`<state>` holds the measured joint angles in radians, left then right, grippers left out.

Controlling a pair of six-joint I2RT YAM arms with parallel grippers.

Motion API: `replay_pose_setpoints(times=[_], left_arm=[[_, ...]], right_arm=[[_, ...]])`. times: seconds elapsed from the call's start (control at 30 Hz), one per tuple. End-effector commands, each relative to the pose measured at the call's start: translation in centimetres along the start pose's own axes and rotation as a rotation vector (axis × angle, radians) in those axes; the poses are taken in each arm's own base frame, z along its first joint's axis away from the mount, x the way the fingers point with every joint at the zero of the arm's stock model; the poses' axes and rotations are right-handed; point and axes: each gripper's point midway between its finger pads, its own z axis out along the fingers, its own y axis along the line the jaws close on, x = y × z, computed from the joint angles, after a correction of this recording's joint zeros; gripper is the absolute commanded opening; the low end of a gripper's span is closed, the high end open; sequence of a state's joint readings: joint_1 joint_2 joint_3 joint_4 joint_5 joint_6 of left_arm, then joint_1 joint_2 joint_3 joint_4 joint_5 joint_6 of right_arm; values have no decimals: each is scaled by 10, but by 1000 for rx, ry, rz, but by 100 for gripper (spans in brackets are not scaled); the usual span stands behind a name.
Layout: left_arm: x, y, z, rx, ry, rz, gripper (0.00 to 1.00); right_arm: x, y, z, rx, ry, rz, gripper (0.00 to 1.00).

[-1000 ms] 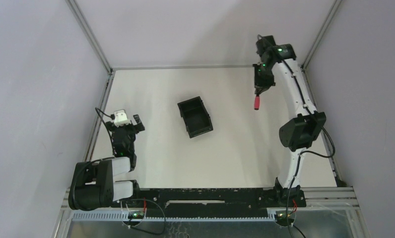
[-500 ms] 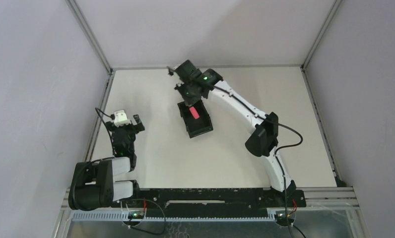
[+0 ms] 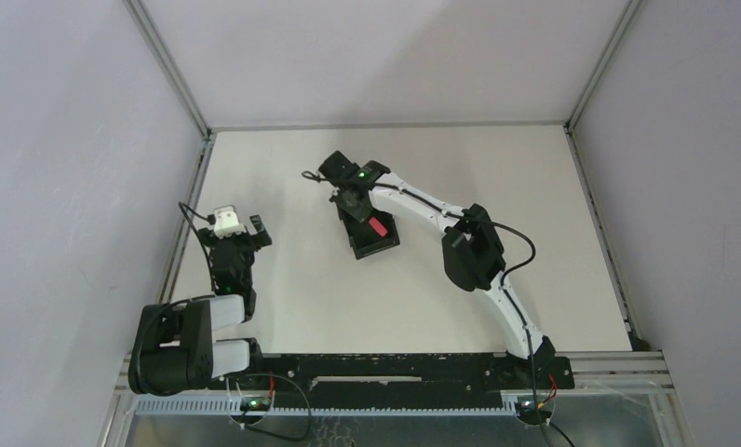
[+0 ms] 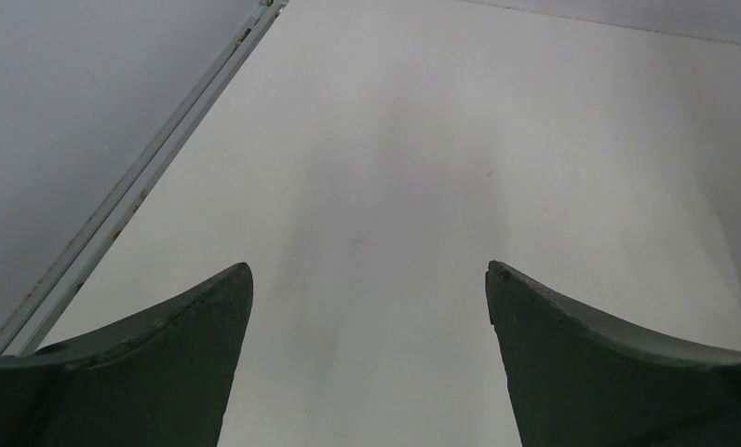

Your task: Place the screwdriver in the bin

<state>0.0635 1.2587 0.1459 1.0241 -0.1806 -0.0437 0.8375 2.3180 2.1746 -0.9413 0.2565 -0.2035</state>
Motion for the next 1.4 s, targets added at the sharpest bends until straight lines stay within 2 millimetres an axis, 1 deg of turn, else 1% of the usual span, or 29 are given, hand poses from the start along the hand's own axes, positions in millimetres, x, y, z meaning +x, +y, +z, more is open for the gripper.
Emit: replay_pose_setpoints(times=[0.0, 0.03, 0.07, 0.1, 0.13, 0.17, 0.2, 0.3, 0.37, 0.43, 0.47, 0.5, 0.53, 0.57, 0.6, 0.63, 0.67, 0.7, 0.73, 0.8, 0.87, 0.9, 1.0, 1.13, 1.3, 1.37], left_arm=[[-28, -4, 10, 6, -79, 4, 100], [-28, -4, 10, 5, -78, 3, 100], [-28, -4, 10, 5, -79, 3, 100], [-28, -4, 10, 6, -79, 3, 100], [-28, -4, 10, 5, -78, 4, 100], [-28, -3, 10, 4, -80, 3, 100], [-28, -4, 10, 5, -79, 3, 100], [-28, -4, 10, 6, -80, 4, 100], [-29, -3, 10, 4, -80, 3, 100], [-28, -4, 10, 5, -78, 4, 100], [-29, -4, 10, 5, -80, 3, 100], [-28, -3, 10, 4, -79, 3, 100], [-28, -4, 10, 5, -79, 3, 100], [-28, -4, 10, 4, -79, 3, 100], [-28, -4, 10, 5, -80, 3, 100], [-28, -4, 10, 5, -79, 5, 100], [-28, -4, 10, 6, -79, 4, 100], [-29, -4, 10, 5, -80, 3, 100], [-28, -4, 10, 5, -79, 3, 100], [-28, -4, 10, 5, -79, 3, 100], [-28, -4, 10, 6, -80, 3, 100], [-29, -4, 10, 5, -80, 3, 100], [-29, -4, 10, 4, -80, 3, 100], [-28, -4, 10, 4, -79, 3, 100], [-29, -4, 10, 6, -80, 4, 100], [-28, -4, 10, 6, -78, 4, 100]], right_arm=[[0, 0, 5, 10, -19, 11, 1], [3, 0, 6, 14, -9, 14, 7], [4, 0, 5, 17, -6, 16, 16], [3, -1, 4, 18, -6, 20, 30], [2, -1, 2, 20, -12, 27, 38], [0, -3, -1, 24, -20, 34, 44], [-4, -4, -6, 27, -33, 43, 46], [-18, -12, -28, 38, -95, 73, 47], [-30, -18, -47, 45, -148, 108, 47], [-41, -27, -72, 53, -211, 141, 48], [-46, -32, -84, 62, -240, 157, 51], [-51, -38, -97, 74, -277, 174, 55], [-53, -42, -107, 84, -304, 186, 68], [-56, -49, -120, 105, -341, 207, 92], [-55, -53, -129, 116, -370, 224, 99], [-56, -57, -143, 115, -415, 236, 99], [-55, -59, -153, 111, -448, 241, 100], [-52, -57, -153, 104, -458, 244, 100], [-51, -58, -169, 91, -504, 254, 100], [-46, -59, -183, 71, -569, 282, 100], [-36, -57, -194, 27, -626, 318, 100], [-24, -53, -189, 0, -629, 336, 100], [3, -57, -194, -45, -679, 431, 99], [52, -64, -184, -42, -679, 565, 100], [117, -74, -174, 29, -696, 681, 100], [144, -82, -175, 88, -709, 733, 100]])
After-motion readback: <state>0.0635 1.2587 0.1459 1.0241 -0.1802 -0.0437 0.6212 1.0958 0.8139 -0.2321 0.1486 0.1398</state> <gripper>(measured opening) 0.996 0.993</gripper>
